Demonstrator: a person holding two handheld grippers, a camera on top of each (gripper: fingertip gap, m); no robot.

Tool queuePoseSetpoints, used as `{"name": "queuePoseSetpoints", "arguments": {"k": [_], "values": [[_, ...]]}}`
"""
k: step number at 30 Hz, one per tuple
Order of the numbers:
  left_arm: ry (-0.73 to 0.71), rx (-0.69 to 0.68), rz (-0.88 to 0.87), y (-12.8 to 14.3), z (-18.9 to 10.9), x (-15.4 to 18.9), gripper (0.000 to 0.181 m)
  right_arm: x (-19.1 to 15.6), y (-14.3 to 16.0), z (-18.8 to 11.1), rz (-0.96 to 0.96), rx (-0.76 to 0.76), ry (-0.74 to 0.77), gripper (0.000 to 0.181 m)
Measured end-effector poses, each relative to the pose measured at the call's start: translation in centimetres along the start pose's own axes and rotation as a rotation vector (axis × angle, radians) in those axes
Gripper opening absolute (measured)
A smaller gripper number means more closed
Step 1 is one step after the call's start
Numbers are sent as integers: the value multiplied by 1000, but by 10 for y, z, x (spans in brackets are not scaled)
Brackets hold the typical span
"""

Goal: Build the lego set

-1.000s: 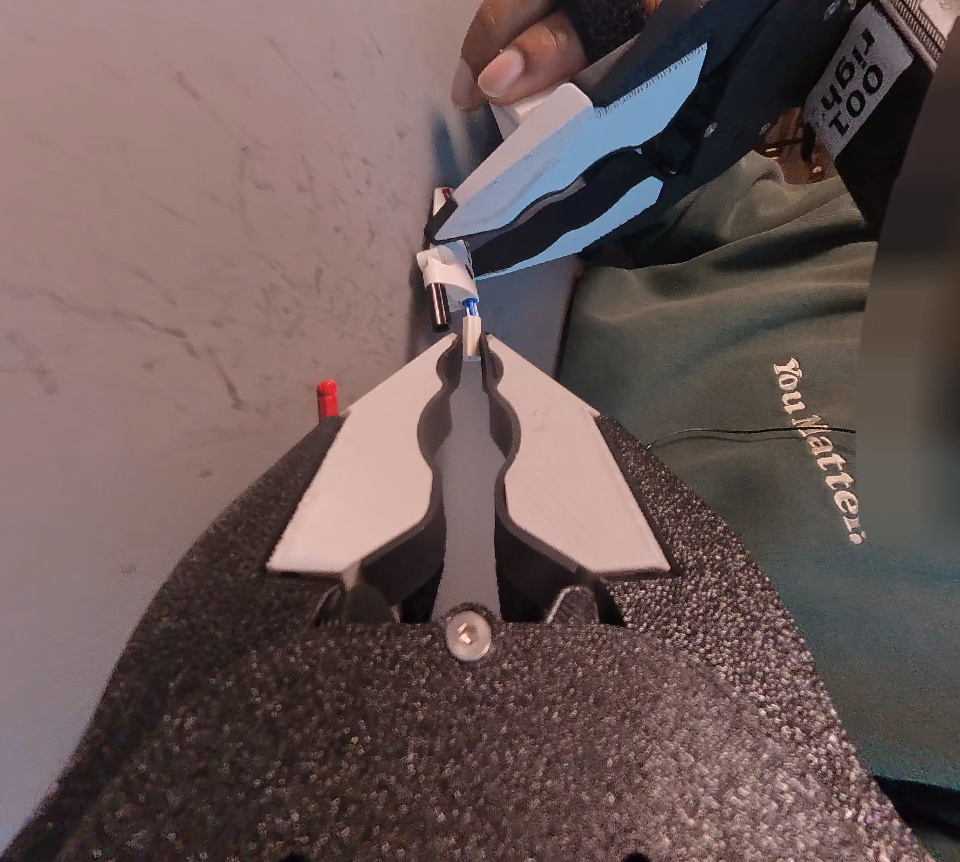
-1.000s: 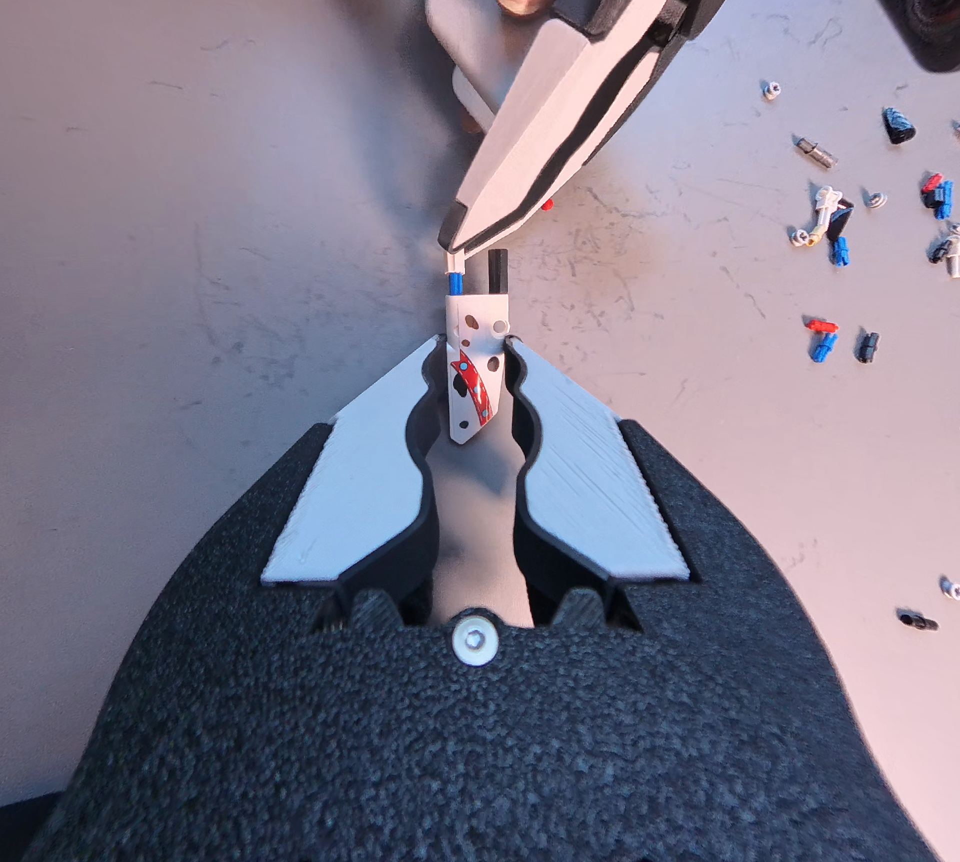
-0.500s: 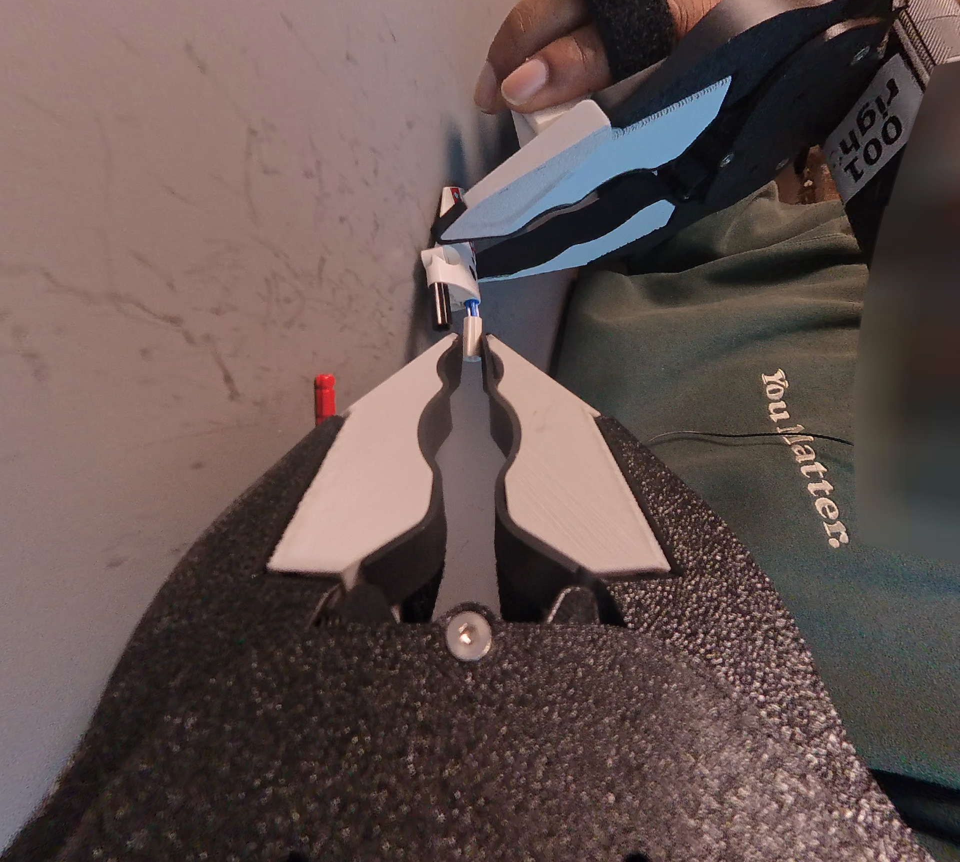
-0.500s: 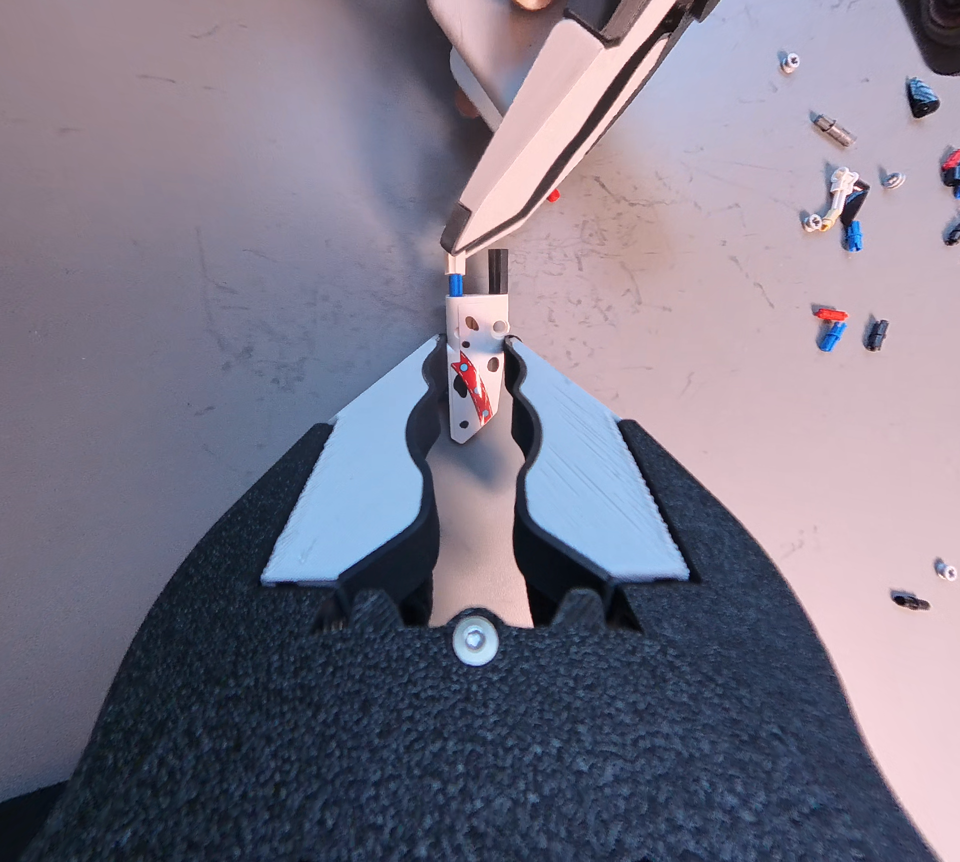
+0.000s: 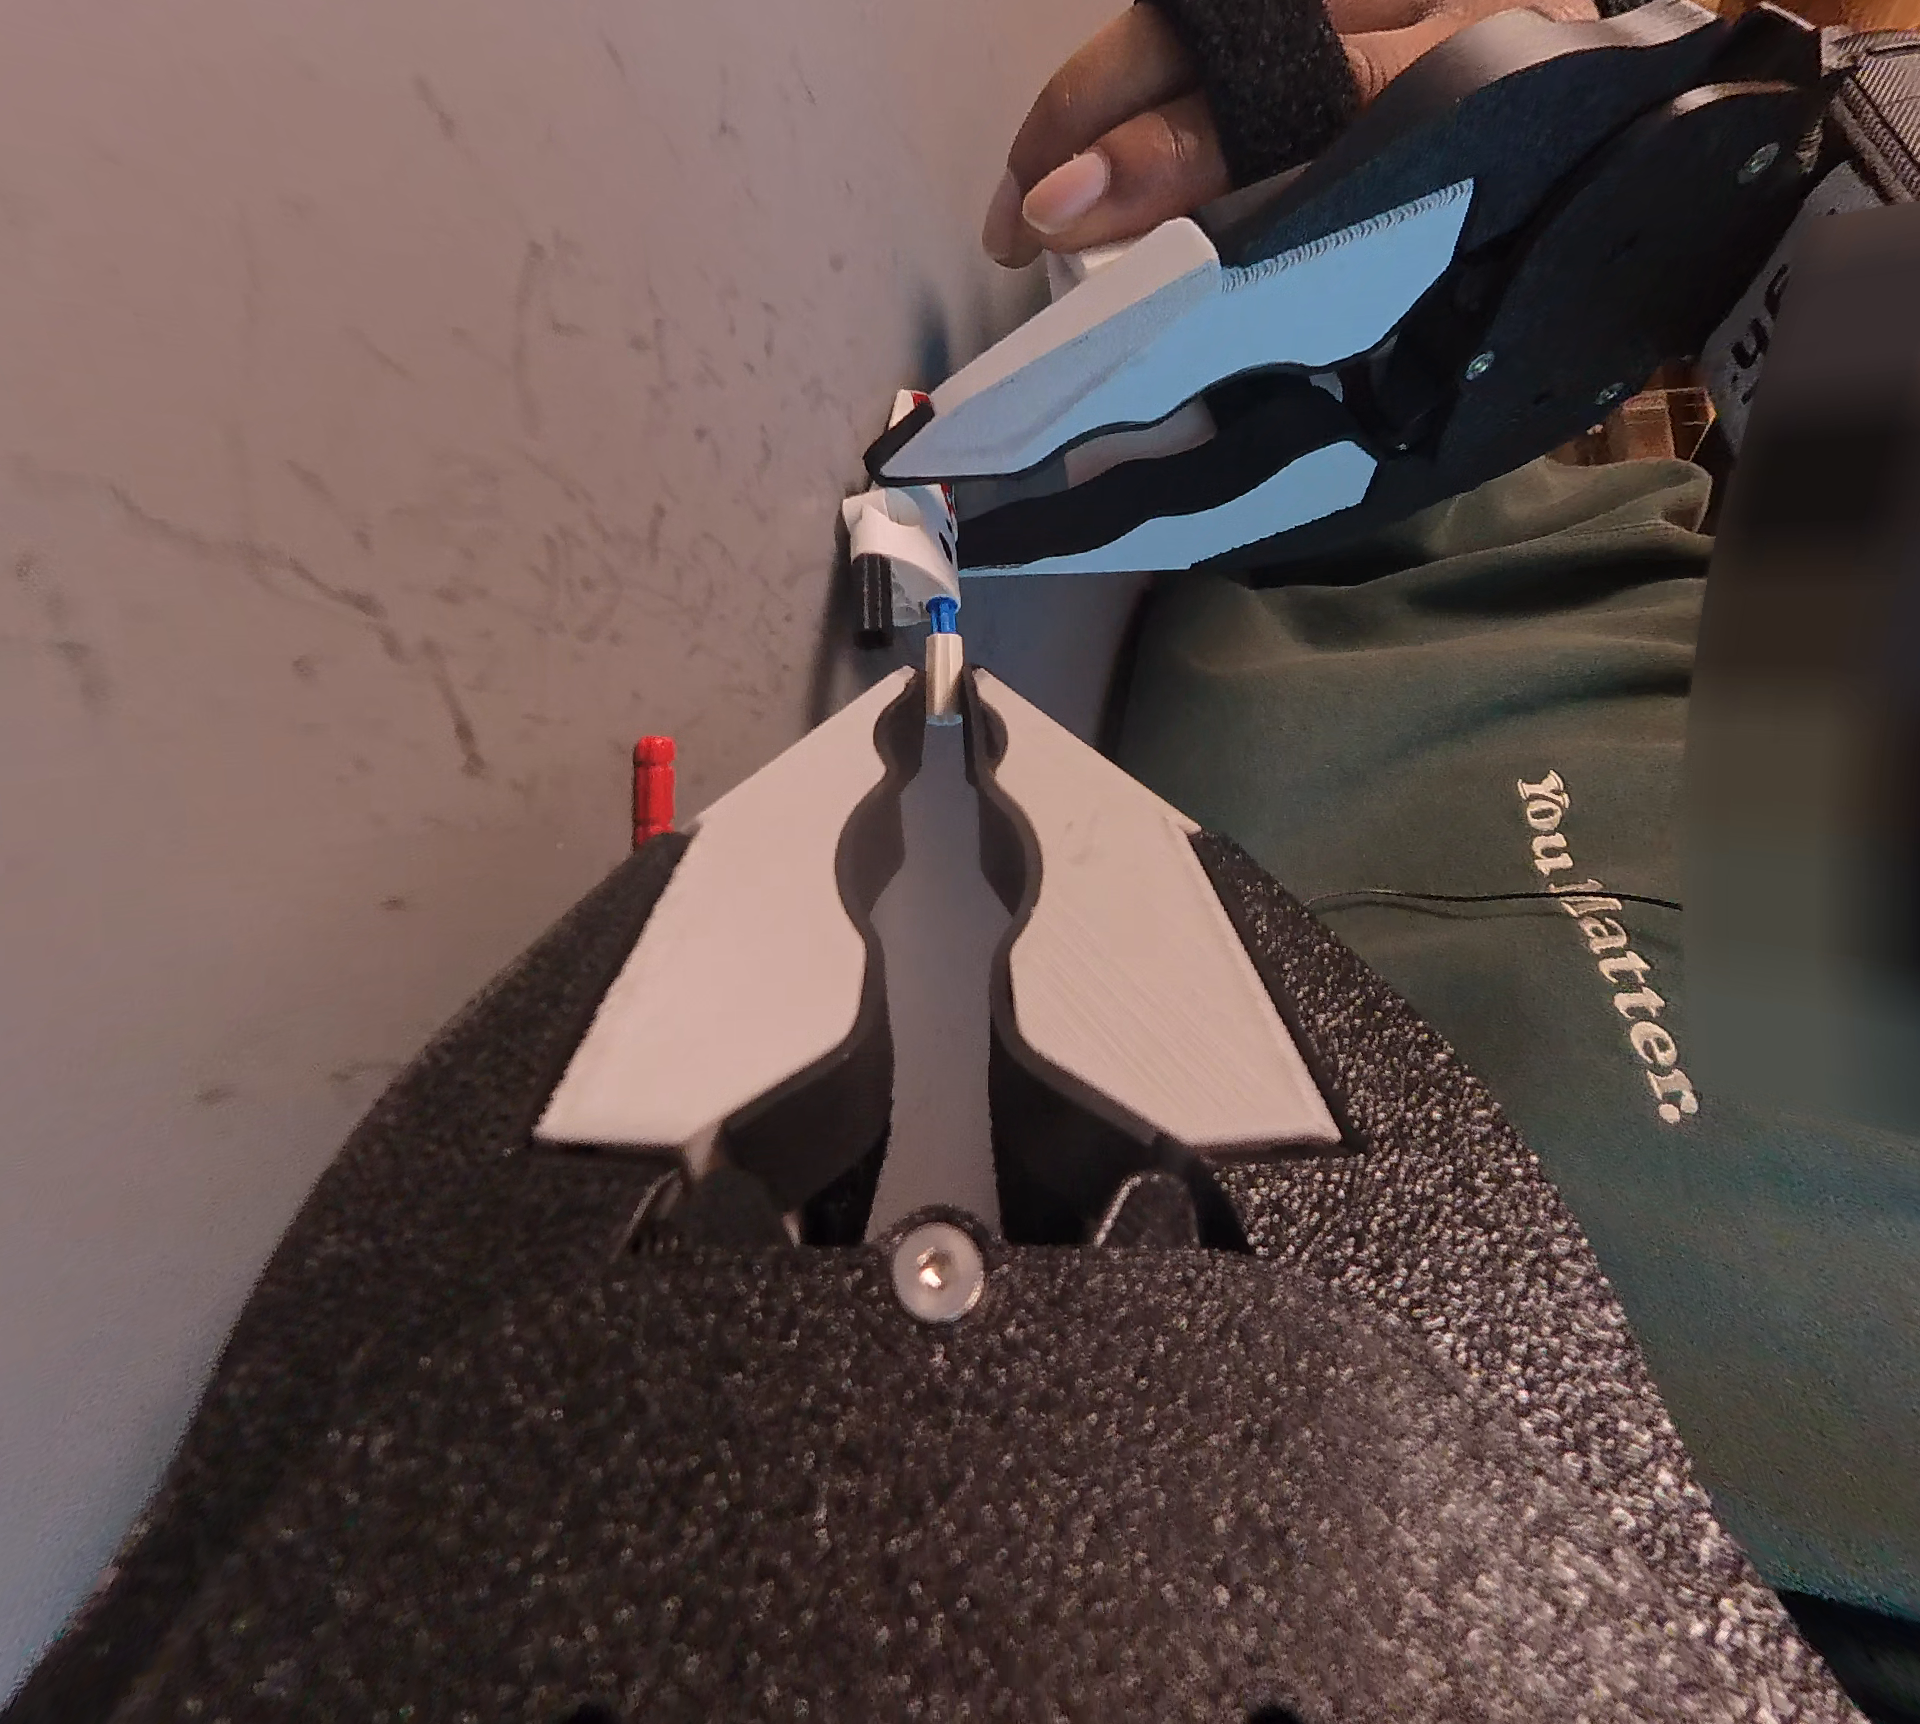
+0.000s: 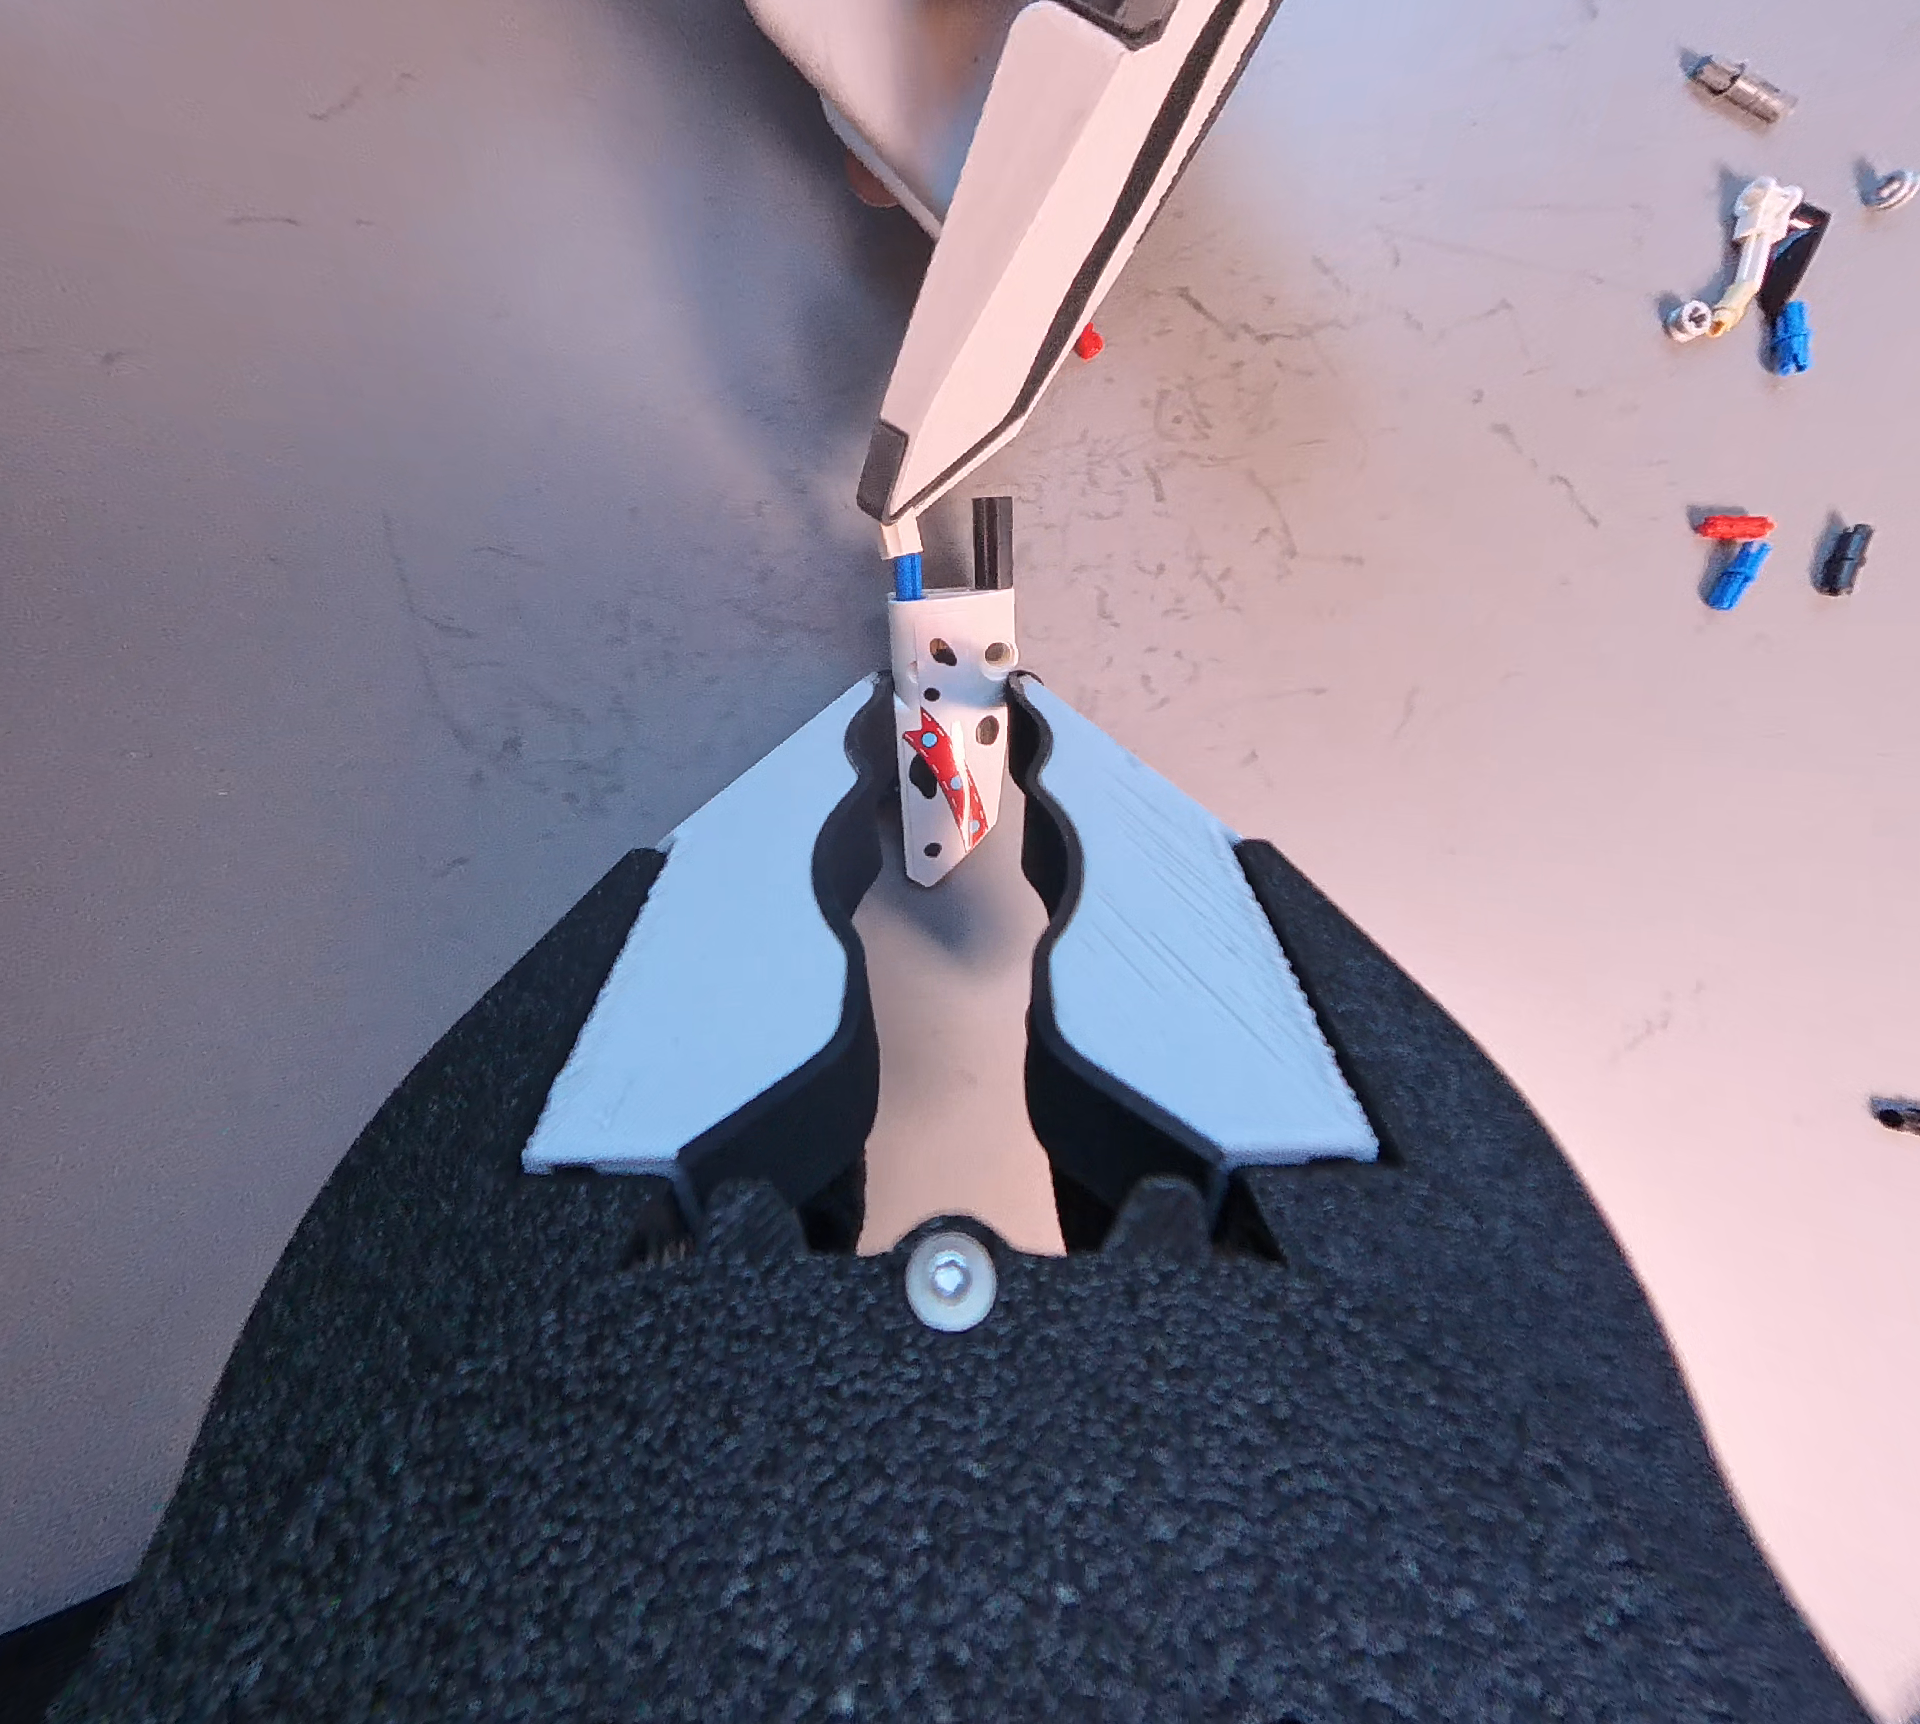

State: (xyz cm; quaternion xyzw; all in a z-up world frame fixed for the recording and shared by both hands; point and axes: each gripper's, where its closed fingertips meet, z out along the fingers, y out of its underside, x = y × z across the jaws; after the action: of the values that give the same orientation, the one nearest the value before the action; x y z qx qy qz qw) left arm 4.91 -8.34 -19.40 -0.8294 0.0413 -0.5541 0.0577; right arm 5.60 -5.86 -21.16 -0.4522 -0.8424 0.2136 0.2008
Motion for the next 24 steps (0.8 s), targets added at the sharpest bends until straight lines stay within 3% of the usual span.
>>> {"name": "queuePoseSetpoints", "arguments": {"k": [24], "values": [[20,-99,24,4,3,4,5,-5,0,-1,-122,-70,5,20]]}}
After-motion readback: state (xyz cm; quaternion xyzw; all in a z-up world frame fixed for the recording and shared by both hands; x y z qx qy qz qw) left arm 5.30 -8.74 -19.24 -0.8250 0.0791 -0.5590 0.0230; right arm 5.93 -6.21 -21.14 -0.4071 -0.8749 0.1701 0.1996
